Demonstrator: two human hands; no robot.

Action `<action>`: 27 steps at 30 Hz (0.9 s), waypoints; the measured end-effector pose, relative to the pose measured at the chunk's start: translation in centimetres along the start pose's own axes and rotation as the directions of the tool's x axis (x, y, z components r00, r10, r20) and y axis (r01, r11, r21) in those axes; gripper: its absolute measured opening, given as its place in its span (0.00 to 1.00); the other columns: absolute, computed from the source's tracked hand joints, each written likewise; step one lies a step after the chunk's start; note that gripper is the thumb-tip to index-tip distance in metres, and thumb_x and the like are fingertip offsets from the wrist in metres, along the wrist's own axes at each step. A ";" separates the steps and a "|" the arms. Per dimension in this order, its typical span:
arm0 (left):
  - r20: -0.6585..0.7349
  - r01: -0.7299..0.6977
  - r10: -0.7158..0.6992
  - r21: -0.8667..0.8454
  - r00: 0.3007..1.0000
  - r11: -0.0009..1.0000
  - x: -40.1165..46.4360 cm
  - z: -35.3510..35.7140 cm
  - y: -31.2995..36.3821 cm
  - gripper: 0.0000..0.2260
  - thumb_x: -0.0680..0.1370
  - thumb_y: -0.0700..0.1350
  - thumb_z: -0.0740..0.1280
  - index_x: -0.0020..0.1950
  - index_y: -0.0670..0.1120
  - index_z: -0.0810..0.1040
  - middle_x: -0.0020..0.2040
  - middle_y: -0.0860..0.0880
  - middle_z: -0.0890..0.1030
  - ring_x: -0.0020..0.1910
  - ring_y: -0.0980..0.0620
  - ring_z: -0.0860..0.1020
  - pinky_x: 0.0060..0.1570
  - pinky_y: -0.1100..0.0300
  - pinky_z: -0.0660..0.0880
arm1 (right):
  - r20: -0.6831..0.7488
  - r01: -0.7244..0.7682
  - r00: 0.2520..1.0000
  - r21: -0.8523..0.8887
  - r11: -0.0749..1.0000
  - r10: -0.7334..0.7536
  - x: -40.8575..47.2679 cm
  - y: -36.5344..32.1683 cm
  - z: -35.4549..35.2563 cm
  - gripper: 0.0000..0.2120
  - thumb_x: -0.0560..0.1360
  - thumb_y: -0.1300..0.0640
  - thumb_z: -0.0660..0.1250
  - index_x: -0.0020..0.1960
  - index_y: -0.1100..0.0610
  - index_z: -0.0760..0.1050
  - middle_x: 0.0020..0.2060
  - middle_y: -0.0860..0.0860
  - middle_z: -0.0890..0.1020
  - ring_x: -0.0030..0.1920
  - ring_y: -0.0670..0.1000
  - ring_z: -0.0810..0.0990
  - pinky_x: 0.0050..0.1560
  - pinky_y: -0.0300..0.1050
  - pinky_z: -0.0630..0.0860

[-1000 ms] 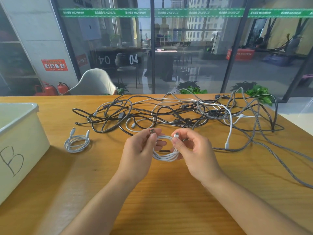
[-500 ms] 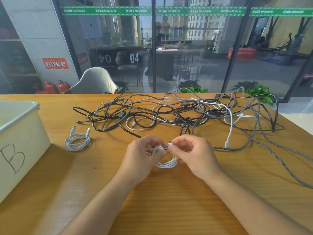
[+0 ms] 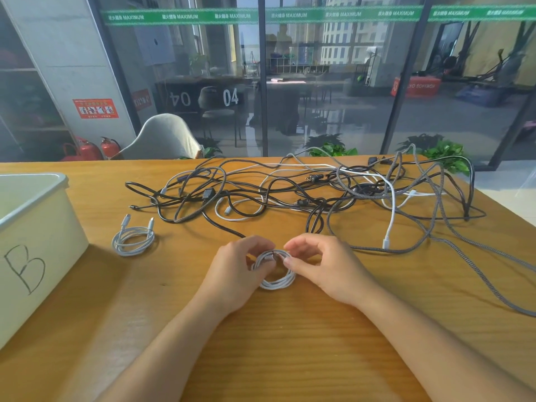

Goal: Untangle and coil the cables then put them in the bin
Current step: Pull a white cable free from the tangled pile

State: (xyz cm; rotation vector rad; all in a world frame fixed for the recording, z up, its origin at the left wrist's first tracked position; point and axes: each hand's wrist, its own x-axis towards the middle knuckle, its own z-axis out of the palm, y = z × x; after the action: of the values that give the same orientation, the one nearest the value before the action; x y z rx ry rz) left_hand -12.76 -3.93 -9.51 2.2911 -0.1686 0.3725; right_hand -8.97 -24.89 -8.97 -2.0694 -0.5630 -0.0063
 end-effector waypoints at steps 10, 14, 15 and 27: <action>0.074 -0.101 0.090 0.155 0.993 0.983 -2.8 -1.2 -0.5 0.30 0.73 0.63 0.75 0.73 0.55 0.74 0.60 0.61 0.78 0.60 0.63 0.75 0.62 0.66 0.72 | 0.188 0.083 0.982 -0.261 0.962 -0.033 -0.6 0.6 -0.8 0.32 0.68 0.37 0.78 0.70 0.35 0.74 0.59 0.34 0.79 0.62 0.34 0.75 0.64 0.36 0.71; 0.031 -0.077 0.073 0.148 0.997 0.986 -3.6 -1.4 -0.2 0.29 0.73 0.55 0.78 0.73 0.55 0.74 0.62 0.62 0.78 0.61 0.64 0.75 0.64 0.65 0.71 | 0.146 0.108 0.987 -0.254 0.961 -0.073 -0.8 0.4 -0.3 0.31 0.70 0.40 0.79 0.70 0.37 0.75 0.58 0.34 0.81 0.61 0.35 0.76 0.65 0.38 0.72; 0.019 -0.066 0.064 0.132 0.998 0.989 -3.8 -1.5 -0.2 0.29 0.73 0.53 0.78 0.72 0.55 0.74 0.61 0.62 0.79 0.60 0.64 0.75 0.64 0.64 0.72 | 0.133 0.114 0.988 -0.242 0.963 -0.083 -0.9 0.3 -0.1 0.30 0.70 0.40 0.79 0.70 0.38 0.75 0.58 0.35 0.81 0.61 0.35 0.76 0.65 0.37 0.73; -0.050 0.052 -0.046 0.139 0.998 0.989 -7.5 -5.7 -3.2 0.34 0.73 0.56 0.79 0.77 0.57 0.70 0.65 0.62 0.79 0.65 0.62 0.74 0.61 0.72 0.63 | 0.164 0.223 0.969 -0.265 0.938 -0.184 -1.1 -3.0 5.2 0.22 0.75 0.42 0.74 0.68 0.38 0.77 0.52 0.36 0.81 0.55 0.39 0.78 0.57 0.38 0.75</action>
State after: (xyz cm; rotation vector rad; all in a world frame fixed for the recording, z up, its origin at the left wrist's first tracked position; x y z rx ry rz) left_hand -20.33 2.46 -10.40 2.4174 -0.0642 0.4236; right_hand -12.21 -19.79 -9.62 -2.2887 -0.9059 -0.0697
